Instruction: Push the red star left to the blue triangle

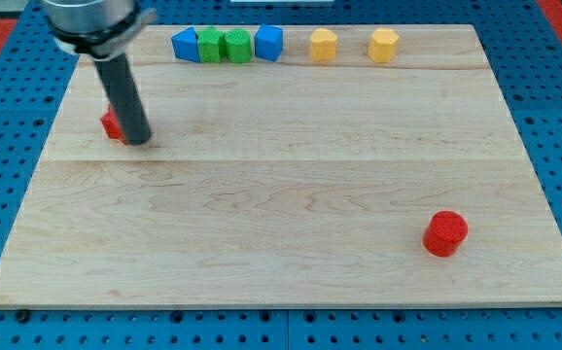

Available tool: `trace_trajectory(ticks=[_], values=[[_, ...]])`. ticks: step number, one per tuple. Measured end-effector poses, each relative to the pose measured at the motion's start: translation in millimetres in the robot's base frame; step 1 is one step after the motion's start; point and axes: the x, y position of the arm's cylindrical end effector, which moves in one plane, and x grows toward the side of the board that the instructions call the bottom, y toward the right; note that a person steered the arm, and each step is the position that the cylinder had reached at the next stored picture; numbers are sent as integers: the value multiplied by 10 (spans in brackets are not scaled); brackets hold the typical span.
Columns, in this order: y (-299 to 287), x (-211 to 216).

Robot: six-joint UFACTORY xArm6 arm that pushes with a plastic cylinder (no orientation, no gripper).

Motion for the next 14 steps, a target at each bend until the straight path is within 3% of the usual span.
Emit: trace_trajectory(ticks=[3, 5, 10, 13, 14], values=[[-811, -220], [-403, -472], [-605, -1109], [-262, -1223], [-676, -945]])
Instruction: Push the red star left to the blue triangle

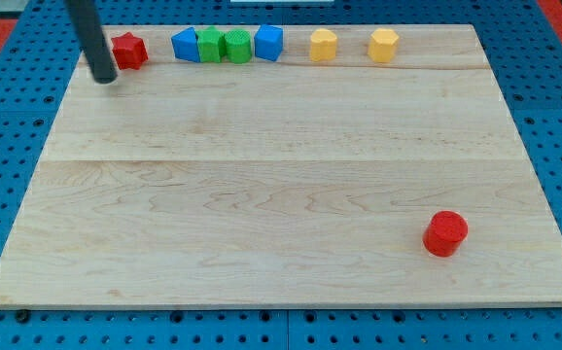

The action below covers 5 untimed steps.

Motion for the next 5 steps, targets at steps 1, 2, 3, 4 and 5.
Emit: trace_trajectory(ticks=[1, 2, 3, 4, 5], values=[[-349, -261], [-229, -460], [-14, -484], [257, -567], [377, -732]])
